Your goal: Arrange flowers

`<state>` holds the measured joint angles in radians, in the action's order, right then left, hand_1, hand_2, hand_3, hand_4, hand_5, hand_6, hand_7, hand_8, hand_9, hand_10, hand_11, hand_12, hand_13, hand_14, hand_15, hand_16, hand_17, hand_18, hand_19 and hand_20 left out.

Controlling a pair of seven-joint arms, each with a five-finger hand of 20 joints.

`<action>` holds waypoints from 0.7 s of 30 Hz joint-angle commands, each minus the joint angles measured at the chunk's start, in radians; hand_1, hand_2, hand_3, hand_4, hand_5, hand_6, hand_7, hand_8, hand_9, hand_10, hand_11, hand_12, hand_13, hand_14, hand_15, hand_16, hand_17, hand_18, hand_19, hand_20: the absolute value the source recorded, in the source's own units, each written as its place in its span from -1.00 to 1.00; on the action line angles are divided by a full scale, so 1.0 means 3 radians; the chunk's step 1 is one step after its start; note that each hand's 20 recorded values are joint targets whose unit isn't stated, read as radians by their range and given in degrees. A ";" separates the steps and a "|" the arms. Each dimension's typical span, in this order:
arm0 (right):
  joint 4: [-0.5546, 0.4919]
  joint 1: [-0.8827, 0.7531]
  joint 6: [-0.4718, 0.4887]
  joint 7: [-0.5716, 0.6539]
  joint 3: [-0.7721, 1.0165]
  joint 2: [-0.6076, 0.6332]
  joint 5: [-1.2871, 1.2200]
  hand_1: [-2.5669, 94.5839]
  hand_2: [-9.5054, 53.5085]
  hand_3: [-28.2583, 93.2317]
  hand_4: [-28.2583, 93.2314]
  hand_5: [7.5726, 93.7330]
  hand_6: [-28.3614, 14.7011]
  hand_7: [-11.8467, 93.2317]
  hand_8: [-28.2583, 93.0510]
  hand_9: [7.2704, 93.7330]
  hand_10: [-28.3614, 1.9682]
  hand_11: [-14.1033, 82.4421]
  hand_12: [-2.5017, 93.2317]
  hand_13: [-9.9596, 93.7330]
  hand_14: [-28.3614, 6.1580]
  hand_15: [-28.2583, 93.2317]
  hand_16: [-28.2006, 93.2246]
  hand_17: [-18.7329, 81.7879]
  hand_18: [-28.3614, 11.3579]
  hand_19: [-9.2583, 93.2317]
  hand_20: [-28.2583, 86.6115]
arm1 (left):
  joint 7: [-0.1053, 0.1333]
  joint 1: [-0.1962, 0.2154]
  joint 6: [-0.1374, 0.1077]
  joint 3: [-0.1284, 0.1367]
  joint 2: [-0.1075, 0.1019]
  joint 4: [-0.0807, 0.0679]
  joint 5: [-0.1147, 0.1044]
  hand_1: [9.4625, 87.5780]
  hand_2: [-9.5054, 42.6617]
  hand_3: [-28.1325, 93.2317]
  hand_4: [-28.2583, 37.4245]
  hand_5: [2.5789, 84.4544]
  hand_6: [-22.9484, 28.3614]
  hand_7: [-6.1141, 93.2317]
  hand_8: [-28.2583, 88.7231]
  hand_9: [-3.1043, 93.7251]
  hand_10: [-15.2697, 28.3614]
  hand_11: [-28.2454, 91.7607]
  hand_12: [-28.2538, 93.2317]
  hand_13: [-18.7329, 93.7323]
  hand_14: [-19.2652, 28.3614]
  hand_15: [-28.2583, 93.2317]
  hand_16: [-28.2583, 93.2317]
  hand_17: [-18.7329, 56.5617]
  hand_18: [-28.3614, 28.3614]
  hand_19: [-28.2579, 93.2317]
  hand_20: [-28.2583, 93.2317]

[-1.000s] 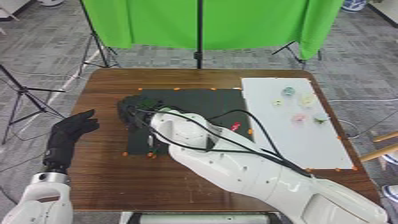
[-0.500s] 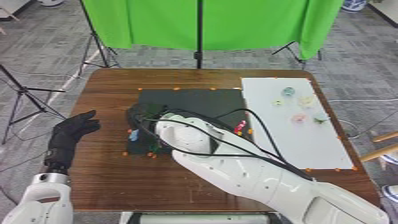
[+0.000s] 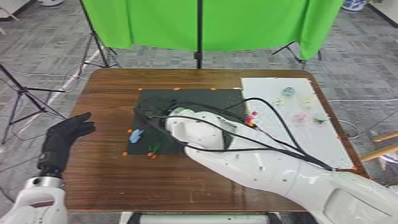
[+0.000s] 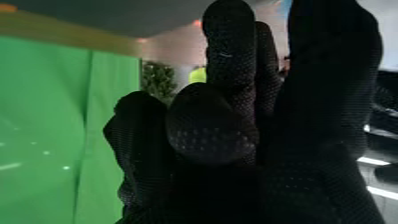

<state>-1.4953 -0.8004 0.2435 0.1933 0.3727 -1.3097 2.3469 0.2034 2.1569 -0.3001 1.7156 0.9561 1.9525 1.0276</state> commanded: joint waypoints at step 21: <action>-0.1248 -0.1524 -0.0116 0.1148 0.2816 0.1985 -0.0541 -0.47 -0.94 0.48 -0.71 0.11 0.23 -0.62 -0.63 0.37 -0.35 -0.40 -0.41 0.68 0.07 0.53 0.06 0.43 -0.52 1.00 0.53 | -0.0030 0.0399 -0.0078 0.0234 0.0201 0.0142 -0.0019 -0.59 0.18 0.61 -0.93 0.15 0.15 -0.62 -0.63 0.07 0.40 -0.15 -0.37 0.07 0.61 -0.11 -0.60 -0.22 0.48 -0.31 -0.22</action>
<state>-2.0117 -1.0939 0.1545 0.4310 1.1171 -0.8255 2.1575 0.2026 2.2548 -0.3176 1.7885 0.9945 1.9928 1.0246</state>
